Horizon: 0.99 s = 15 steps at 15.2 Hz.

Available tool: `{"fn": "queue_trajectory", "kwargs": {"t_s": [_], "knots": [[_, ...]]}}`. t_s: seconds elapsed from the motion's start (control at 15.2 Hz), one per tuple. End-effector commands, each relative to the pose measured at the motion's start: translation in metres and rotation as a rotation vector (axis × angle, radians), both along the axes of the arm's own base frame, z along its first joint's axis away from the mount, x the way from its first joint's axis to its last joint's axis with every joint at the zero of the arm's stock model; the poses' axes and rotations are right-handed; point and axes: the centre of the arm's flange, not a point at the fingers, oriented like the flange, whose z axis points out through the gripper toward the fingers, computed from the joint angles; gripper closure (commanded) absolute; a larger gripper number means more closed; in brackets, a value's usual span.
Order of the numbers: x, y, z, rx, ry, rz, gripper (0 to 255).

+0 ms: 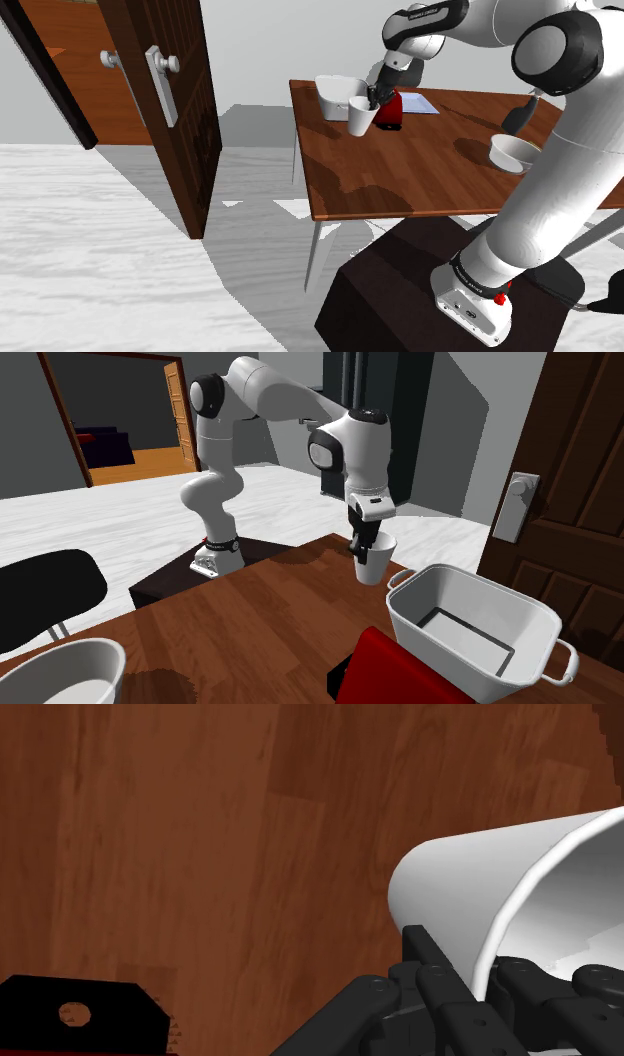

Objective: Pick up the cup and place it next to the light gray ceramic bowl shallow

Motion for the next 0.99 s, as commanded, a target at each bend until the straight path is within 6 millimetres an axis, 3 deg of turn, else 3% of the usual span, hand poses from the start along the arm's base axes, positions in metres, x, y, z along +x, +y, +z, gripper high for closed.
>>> {"fn": "queue_trajectory", "kwargs": {"t_s": [0.0,0.92], "knots": [[0.000,0.000,0.012,0.000,0.000,0.000,255],[0.000,0.000,0.086,0.000,0.000,0.000,255]]}}
